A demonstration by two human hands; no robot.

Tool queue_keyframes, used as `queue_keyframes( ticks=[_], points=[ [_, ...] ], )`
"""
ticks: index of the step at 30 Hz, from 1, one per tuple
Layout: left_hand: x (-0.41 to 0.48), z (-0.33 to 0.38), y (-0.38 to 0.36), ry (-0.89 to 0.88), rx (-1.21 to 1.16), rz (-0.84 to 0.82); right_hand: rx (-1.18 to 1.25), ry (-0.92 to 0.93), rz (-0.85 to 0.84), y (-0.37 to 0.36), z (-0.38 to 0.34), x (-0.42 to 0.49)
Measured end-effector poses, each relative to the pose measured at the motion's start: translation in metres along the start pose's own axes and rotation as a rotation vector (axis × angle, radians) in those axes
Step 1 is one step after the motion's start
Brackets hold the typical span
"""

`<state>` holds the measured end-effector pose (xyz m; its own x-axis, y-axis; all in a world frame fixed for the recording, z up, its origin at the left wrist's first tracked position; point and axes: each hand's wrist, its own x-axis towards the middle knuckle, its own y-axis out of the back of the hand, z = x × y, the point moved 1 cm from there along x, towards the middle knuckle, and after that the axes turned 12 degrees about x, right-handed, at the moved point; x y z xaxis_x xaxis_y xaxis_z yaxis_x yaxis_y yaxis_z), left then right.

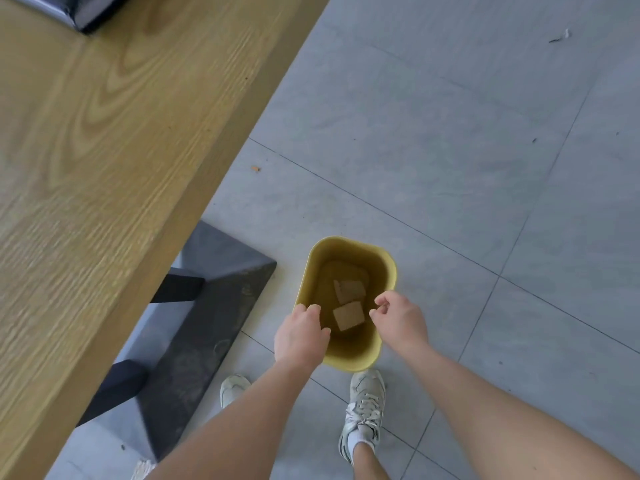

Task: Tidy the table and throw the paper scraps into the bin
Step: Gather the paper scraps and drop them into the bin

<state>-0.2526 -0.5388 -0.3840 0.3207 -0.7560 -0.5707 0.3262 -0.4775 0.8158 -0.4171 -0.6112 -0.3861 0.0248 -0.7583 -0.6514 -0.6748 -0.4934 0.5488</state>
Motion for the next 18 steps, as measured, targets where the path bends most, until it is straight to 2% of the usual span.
queue_keyframes(
  ticks=[8, 18],
  points=[
    [-0.021, 0.015, 0.056, -0.139, 0.126, 0.052, -0.084, 0.07, -0.02, 0.025, -0.032, -0.024],
    [-0.117, 0.029, 0.162, -0.2, 0.105, 0.147, -0.176, 0.206, 0.026, 0.098, -0.103, -0.119]
  ],
)
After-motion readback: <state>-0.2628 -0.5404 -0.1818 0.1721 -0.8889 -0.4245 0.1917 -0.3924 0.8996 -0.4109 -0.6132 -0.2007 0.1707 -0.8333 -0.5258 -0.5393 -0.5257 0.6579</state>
